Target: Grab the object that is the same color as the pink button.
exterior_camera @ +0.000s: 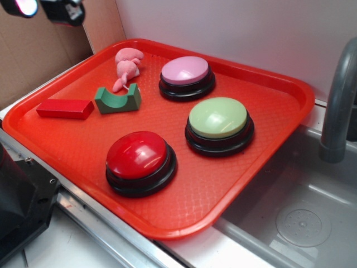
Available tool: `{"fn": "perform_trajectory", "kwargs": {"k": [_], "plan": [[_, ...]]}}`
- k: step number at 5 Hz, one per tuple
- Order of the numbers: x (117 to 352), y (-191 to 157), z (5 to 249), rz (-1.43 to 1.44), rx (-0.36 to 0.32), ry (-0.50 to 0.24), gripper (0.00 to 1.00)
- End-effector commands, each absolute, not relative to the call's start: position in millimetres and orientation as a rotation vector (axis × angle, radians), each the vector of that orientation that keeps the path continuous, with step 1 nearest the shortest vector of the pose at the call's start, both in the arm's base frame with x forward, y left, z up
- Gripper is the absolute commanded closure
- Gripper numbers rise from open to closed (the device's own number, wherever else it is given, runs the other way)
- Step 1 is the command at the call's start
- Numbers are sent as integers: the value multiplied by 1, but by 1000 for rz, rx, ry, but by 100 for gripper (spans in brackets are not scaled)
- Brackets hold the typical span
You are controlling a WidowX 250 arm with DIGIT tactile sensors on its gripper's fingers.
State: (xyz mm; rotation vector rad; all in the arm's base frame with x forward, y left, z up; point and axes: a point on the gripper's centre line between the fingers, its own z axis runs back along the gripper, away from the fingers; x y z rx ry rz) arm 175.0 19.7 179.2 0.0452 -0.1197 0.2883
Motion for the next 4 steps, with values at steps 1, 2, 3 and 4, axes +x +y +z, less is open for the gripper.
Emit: {"fn": "perform_trajectory", "kwargs": {"k": [1,2,3,4], "plan": [[213,71,157,502,92,-191,0],[232,86,144,579,160,-208,0],[245,103,126,653,166,-243,0],[258,119,107,741,162,-261,0]]}}
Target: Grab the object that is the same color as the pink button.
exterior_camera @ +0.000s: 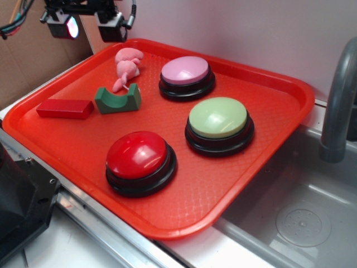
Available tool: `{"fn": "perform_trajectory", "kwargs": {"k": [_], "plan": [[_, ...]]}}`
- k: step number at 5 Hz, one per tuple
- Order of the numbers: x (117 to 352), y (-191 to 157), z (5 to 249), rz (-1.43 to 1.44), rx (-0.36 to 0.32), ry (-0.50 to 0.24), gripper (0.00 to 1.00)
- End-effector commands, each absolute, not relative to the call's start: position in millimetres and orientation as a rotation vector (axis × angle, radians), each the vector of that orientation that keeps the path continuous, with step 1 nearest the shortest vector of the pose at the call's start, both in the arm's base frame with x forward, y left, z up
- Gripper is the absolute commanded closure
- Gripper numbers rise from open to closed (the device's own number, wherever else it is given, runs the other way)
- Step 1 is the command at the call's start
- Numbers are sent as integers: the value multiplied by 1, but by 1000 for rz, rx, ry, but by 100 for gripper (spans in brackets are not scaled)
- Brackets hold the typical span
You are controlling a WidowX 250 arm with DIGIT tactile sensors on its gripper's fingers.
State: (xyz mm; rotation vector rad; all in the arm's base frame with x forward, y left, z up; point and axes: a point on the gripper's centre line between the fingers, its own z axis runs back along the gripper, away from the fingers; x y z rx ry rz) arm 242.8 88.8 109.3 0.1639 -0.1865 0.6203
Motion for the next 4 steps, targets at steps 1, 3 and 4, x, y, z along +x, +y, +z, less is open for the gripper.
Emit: {"fn": "perform_trajectory", "kwargs": {"k": [1,3,4], "plan": [[271,128,90,796,162,-269,0],[295,131,57,810,118,-271,0],[301,129,46,792,112,-254,0]]}}
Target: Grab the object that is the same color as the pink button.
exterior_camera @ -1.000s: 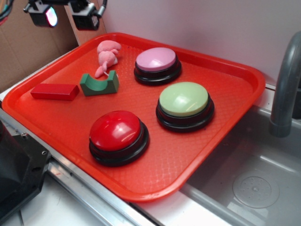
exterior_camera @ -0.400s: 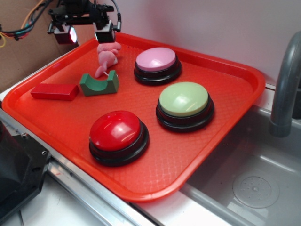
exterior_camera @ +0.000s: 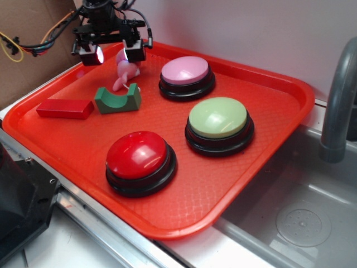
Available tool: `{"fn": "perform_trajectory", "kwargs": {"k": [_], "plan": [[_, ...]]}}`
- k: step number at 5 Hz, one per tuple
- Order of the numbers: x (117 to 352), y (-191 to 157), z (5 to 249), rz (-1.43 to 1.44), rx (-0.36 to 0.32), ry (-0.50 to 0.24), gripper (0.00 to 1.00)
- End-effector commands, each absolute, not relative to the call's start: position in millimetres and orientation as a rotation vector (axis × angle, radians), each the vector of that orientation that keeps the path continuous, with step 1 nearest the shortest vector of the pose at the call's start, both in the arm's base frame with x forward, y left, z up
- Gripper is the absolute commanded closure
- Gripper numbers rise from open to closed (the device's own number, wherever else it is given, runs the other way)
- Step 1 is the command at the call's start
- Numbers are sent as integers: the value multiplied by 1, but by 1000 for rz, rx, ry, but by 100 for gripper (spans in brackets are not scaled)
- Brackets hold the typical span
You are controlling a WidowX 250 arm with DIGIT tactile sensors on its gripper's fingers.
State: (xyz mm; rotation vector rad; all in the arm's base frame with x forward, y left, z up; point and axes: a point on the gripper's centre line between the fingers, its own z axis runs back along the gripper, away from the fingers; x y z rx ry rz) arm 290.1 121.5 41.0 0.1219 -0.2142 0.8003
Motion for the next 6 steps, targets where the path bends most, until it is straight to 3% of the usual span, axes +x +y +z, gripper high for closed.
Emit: {"fn": "perform_trajectory", "kwargs": {"k": [1,2,3,4,6], "plan": [[302,127,42,806,103,-267,0],[303,126,41,819,95,-272,46],[303,126,42,824,100,-275,100],[301,124,45,811,96,-273,100],[283,98,98,604,115,-301,100]]}}
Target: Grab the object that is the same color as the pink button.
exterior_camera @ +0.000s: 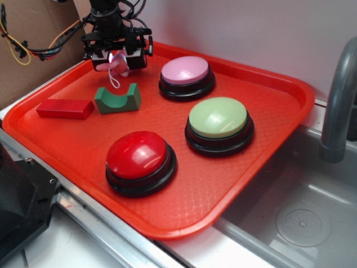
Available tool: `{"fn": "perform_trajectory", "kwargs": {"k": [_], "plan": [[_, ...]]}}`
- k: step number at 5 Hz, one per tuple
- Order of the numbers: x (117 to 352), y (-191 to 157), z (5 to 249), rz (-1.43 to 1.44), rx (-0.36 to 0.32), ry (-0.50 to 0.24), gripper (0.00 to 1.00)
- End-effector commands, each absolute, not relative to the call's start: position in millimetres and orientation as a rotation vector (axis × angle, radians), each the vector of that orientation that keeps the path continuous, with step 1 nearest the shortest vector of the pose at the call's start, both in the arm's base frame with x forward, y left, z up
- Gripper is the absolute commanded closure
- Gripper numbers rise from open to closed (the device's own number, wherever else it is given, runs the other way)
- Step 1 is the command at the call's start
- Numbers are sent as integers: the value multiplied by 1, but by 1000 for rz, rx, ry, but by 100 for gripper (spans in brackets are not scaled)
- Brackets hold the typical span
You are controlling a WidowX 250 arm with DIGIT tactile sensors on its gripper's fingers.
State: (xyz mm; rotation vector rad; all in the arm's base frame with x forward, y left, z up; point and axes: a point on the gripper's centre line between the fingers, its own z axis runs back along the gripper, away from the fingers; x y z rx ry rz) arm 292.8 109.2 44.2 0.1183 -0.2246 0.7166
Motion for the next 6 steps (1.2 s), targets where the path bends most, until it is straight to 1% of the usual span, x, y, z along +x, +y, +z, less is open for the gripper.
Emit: {"fn": "perform_trajectory", "kwargs": {"k": [1,2,3,4,5,6], "plan": [[265,79,117,537,89,-311,100],[245,54,130,474,66,-287,100],[218,23,137,375,-3,-206,100],[201,9,137,335,-66,-168,100],[192,5,139,317,-73,-169,100],[192,9,146,280,8,-92,100]]}}
